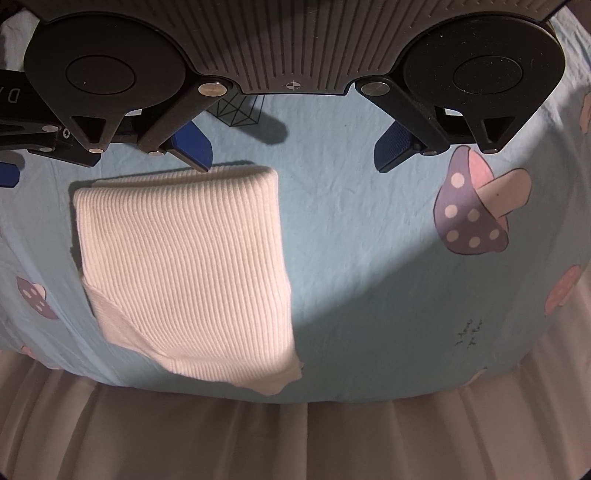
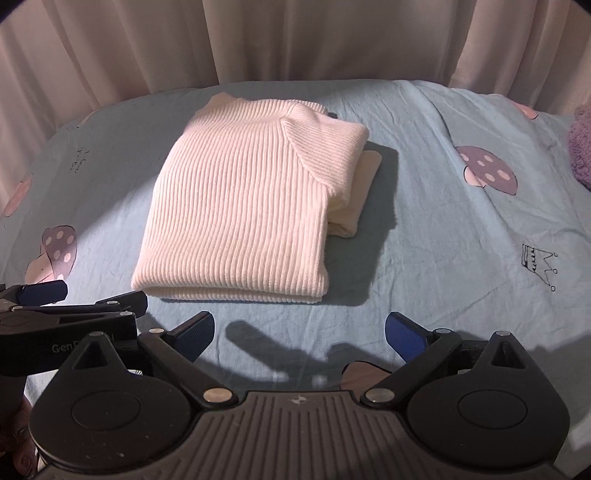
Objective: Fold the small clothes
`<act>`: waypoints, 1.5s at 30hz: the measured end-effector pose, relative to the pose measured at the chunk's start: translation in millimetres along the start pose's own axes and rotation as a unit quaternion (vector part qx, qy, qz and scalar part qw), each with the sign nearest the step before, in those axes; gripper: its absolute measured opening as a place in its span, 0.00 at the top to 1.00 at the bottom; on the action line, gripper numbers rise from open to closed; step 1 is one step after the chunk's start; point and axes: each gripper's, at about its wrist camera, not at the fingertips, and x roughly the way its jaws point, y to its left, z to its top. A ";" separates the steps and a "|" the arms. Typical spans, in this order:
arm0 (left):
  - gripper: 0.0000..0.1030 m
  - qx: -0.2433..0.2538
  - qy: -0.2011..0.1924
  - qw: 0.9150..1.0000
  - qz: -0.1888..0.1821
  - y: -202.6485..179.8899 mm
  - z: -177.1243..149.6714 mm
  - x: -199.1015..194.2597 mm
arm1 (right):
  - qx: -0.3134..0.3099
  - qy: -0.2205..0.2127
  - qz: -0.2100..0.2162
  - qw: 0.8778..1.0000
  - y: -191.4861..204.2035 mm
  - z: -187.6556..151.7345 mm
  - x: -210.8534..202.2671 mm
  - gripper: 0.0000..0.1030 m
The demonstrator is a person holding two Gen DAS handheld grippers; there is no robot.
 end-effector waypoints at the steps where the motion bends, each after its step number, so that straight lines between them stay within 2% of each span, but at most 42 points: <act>1: 0.05 0.001 0.000 1.000 0.000 -0.2 0.2 0.1 | 0.001 -0.001 -0.003 1.000 0.3 0.5 -0.1 0.04; 22: 0.05 0.018 -0.003 1.000 0.002 -4.6 5.3 -3.2 | 0.015 0.002 -0.026 1.000 -1.3 6.6 -1.1 0.04; 45: 0.05 0.017 -0.002 1.000 0.009 -4.1 7.0 -4.9 | 0.014 0.003 -0.029 0.999 -3.0 7.6 -2.2 0.04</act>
